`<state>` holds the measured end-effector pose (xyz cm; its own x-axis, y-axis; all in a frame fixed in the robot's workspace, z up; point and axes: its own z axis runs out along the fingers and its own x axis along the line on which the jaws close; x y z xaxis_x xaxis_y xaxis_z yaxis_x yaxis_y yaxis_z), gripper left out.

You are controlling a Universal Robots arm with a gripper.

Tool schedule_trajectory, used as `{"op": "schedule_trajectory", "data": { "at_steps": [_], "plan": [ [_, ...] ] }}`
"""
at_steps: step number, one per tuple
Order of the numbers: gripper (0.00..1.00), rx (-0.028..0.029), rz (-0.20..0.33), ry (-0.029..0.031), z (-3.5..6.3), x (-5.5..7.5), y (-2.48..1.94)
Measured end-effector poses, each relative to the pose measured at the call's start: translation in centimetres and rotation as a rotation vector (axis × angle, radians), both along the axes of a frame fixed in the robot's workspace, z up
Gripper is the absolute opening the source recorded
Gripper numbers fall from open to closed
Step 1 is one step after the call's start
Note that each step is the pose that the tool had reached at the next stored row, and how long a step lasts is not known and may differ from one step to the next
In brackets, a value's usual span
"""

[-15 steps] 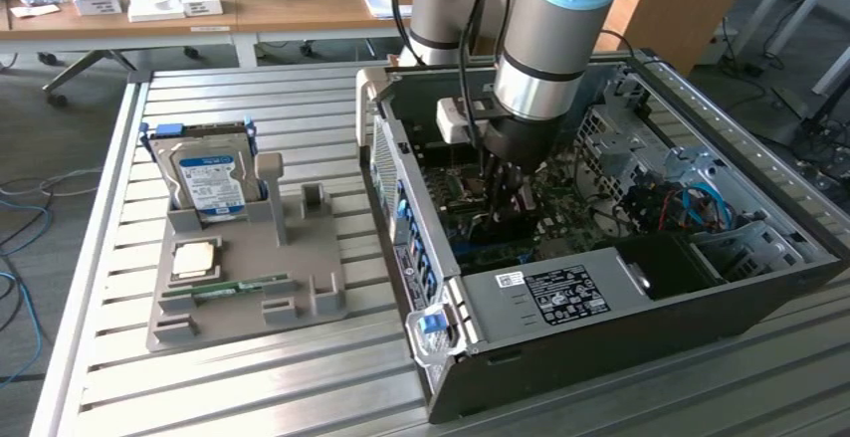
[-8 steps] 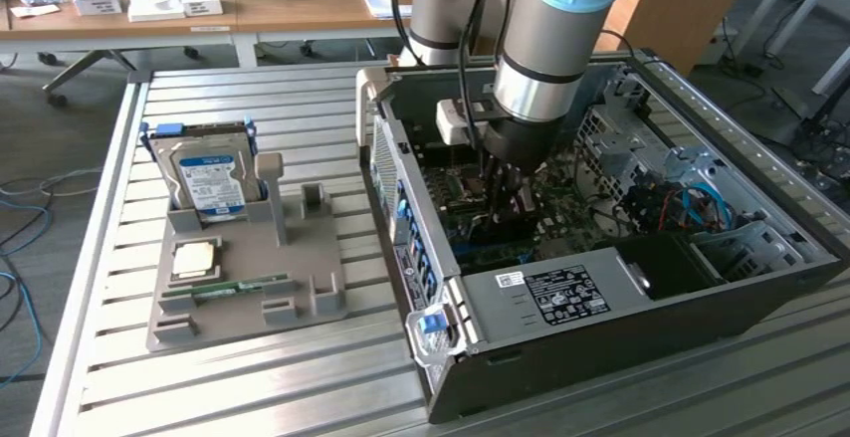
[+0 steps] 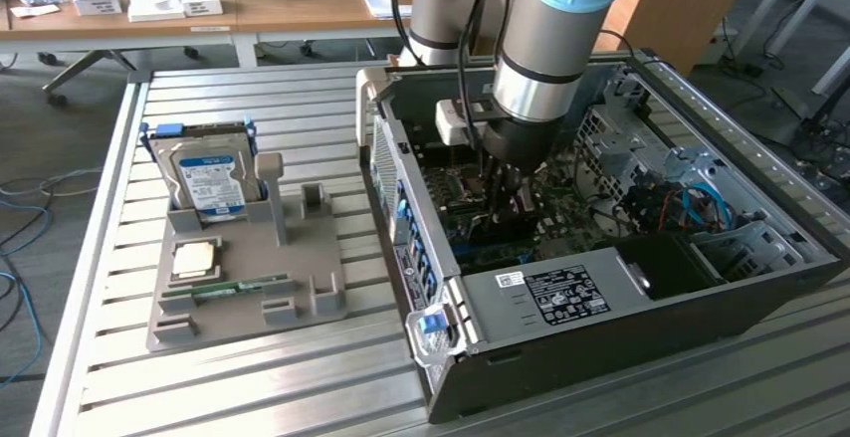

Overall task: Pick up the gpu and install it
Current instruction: 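Insert the gpu into the slot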

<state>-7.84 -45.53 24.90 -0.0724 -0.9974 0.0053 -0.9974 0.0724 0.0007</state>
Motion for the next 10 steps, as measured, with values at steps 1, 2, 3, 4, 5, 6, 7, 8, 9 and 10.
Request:
{"op": "schedule_trajectory", "data": {
  "at_steps": [1, 2, 3, 4, 5, 6, 7, 8, 9, 10],
  "plan": [
    [0.27, -0.0001, 0.0, 0.0, 0.0, -0.02, 0.0],
    [0.27, -0.0001, 0.0, 0.0, 0.0, -0.04, -0.01],
    [0.27, -0.0001, 0.0, -0.0001, 0.0, -0.06, 0.0],
    [0.27, -0.0001, 0.0, -0.0001, 0.0, -0.08, 0.0],
    [0.27, -0.0001, 0.0, -0.0001, 0.0, -0.1, 0.0],
    [0.27, -0.0001, 0.0, -0.0002, 0.0, -0.11, 0.0],
    [0.27, -0.0001, 0.0, -0.0002, 0.0, -0.12, -0.01],
    [0.27, -0.0001, 0.0, -0.0003, 0.0, -0.13, -0.01],
    [0.27, -0.0002, 0.0, -0.0003, 0.01, -0.14, -0.01],
    [0.27, -0.0001, 0.0, -0.0004, 0.0, -0.15, 0.0]
  ]
}}
